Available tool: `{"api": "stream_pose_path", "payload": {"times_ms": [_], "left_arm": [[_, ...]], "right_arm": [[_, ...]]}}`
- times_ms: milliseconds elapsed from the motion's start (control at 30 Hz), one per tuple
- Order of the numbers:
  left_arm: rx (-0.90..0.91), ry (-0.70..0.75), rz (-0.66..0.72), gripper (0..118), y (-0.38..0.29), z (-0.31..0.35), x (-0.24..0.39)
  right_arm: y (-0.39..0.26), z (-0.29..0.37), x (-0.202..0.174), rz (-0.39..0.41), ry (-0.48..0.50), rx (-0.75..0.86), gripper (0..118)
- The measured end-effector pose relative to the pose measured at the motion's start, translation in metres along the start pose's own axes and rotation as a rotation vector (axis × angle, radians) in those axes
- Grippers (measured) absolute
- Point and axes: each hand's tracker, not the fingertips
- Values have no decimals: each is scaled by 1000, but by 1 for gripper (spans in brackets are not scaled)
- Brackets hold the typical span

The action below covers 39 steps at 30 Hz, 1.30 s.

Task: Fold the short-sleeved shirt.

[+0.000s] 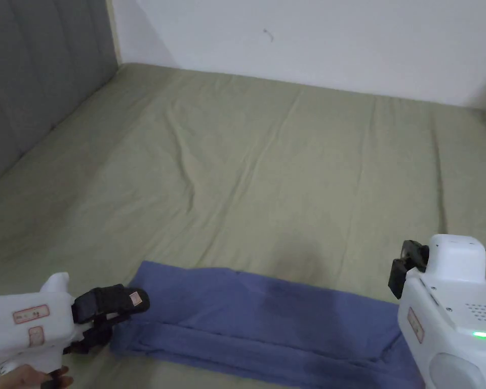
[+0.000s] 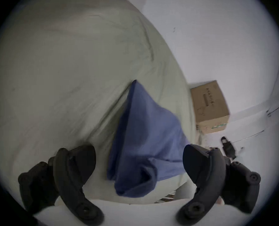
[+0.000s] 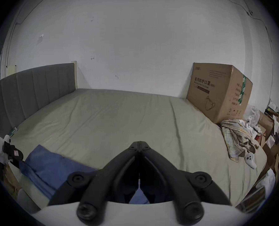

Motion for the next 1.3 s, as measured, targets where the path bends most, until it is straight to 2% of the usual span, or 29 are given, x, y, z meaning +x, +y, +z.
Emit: {"api": "stream_pose_path", "payload": {"times_ms": [100, 200, 233, 267, 300, 333, 400, 433, 567, 667, 767, 833, 1033, 1167, 1300], "left_arm": [[-20, -99, 111, 110, 6, -16, -13], [-34, -114, 68, 109, 5, -28, -4], [-49, -100, 50, 102, 5, -30, 0], [-55, -76, 12, 87, 6, -31, 3], [-64, -64, 1, 52, 6, -34, 4], [-112, -47, 27, 9, 5, -39, 2], [-227, -30, 82, 8, -8, -63, -6], [-230, -80, 44, 8, -11, -62, -6], [-154, 32, -33, 8, -2, -46, 12], [-109, 75, -53, 8, 9, -31, 20], [-108, 99, -83, 8, 17, -18, 27], [-110, 166, -138, 8, 17, -14, 35], [-76, 229, -124, 8, 24, 7, 40], [-74, 318, -215, 8, 17, 3, 70], [-55, 373, -353, 8, 5, -10, 129]], "right_arm": [[1, -5, -2, -13, 10, -21, 1], [0, -6, -5, 14, 5, -24, 1], [0, -5, -4, 14, 7, -25, 1], [0, -5, -3, 8, 8, -22, 1], [1, -4, -2, -8, 13, -22, 1], [2, -4, 0, -42, 25, -27, 1], [2, -5, 5, -115, 31, -34, 1], [3, -7, 7, -122, 35, -47, 1], [2, -7, 18, -114, 19, -54, 1], [0, -5, 28, -175, 24, -71, 1], [-4, -5, 37, -185, 18, -83, 1], [-6, -3, 43, -191, 10, -88, 1], [-13, 2, 64, -240, 3, -102, 1], [-18, 4, 78, -280, -3, -112, 1], [-25, 8, 90, -316, -10, -119, 1]]}}
